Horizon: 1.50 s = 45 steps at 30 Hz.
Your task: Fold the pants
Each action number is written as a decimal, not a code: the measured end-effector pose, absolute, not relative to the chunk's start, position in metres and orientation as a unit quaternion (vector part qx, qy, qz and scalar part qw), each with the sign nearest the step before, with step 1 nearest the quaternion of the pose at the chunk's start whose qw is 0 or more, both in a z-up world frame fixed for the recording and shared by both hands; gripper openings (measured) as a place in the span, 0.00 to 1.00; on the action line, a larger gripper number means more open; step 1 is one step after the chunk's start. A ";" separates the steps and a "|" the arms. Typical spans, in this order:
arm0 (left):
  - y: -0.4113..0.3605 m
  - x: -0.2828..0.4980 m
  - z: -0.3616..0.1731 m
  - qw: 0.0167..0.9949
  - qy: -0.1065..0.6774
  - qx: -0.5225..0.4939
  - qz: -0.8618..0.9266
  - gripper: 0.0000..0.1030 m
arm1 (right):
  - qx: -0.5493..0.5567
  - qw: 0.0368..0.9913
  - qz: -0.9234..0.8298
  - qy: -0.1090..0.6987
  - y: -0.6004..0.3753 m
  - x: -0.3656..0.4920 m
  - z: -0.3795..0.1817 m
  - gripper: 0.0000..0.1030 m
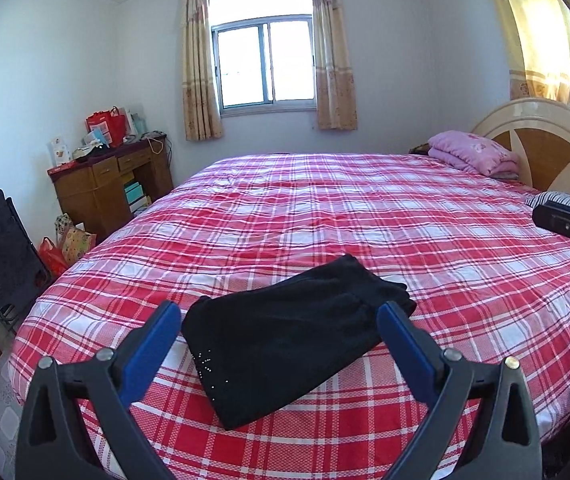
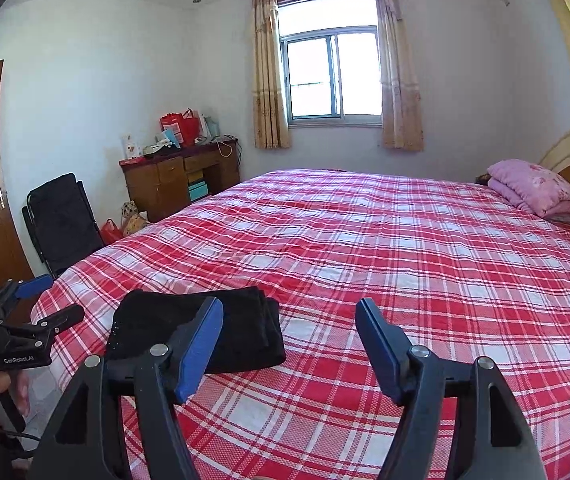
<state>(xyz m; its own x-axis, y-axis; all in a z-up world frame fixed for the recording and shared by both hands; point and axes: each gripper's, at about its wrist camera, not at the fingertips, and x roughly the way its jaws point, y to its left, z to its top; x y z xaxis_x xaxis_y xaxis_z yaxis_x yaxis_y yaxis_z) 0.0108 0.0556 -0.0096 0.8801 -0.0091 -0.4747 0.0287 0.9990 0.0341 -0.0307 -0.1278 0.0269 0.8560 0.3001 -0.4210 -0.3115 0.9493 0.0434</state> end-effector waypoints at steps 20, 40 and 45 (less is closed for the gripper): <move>0.058 0.011 -0.011 0.970 0.243 0.020 -0.001 0.98 | -0.021 0.964 0.157 0.214 -0.125 -0.033 0.026 0.69; 0.062 0.008 -0.003 0.975 0.221 0.016 0.025 1.00 | -0.042 0.968 0.146 0.199 -0.119 -0.039 0.028 0.69; 0.067 0.008 -0.001 0.976 0.216 0.008 0.035 1.00 | -0.049 0.968 0.148 0.199 -0.115 -0.040 0.026 0.70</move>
